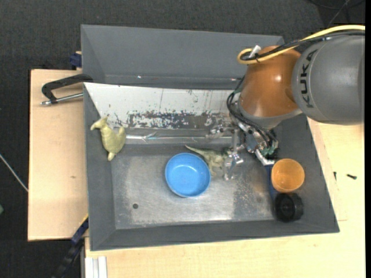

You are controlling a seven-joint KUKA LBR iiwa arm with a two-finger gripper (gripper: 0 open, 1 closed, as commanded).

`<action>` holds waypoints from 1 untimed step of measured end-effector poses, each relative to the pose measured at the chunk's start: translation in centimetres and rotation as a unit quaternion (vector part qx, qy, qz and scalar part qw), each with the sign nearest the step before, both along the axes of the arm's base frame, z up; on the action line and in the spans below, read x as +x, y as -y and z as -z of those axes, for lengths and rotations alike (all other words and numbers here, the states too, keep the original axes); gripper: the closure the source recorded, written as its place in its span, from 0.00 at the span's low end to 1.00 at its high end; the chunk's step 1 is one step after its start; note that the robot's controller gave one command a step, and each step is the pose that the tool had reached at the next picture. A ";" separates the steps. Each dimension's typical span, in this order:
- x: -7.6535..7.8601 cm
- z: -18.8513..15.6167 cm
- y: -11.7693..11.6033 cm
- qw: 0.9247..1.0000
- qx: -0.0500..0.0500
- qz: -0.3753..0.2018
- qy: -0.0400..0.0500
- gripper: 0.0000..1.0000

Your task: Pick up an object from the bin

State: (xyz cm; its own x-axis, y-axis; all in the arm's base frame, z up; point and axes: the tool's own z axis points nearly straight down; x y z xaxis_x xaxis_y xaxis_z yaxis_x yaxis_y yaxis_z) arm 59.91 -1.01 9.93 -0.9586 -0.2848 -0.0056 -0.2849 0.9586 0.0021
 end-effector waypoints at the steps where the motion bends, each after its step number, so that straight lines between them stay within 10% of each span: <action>1: 0.6 2.6 -3.6 1.000 -0.002 -0.004 0.001 0.00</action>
Offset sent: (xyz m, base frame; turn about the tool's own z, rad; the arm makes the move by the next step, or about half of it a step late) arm 0.0029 0.0345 -0.0293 -0.0068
